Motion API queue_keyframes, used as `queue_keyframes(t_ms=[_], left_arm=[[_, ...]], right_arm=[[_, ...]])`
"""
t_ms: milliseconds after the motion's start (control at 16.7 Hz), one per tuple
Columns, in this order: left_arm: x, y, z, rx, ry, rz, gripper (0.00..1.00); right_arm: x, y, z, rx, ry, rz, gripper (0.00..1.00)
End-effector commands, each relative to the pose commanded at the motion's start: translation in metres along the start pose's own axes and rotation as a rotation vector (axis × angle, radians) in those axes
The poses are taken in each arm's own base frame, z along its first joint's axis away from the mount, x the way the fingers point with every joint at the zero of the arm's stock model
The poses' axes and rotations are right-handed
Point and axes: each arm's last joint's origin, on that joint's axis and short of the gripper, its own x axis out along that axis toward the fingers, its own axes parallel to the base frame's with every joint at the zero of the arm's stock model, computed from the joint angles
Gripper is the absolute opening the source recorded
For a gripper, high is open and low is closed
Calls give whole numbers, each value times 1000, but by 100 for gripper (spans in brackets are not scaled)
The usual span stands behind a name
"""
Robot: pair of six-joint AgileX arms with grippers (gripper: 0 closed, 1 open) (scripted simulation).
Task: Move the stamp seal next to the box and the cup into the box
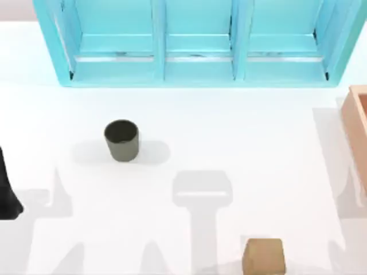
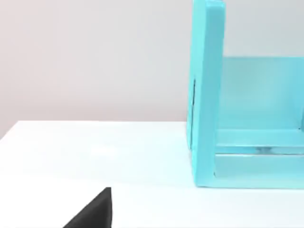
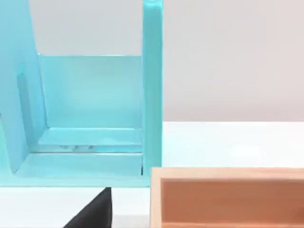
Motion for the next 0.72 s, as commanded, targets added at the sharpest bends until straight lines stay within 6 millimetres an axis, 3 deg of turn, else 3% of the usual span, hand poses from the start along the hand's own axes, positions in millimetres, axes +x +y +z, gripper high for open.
queue_keyframes(t_ms=[180, 360, 720], left_arm=[[0, 0, 0, 0, 0, 0, 100], [0, 0, 0, 0, 0, 0, 100], [0, 0, 0, 0, 0, 0, 100]], right_arm=[[0, 1, 2, 9, 11, 10, 100], [1, 9, 17, 77, 104, 78, 100], [26, 48, 59, 239, 602, 240, 100]])
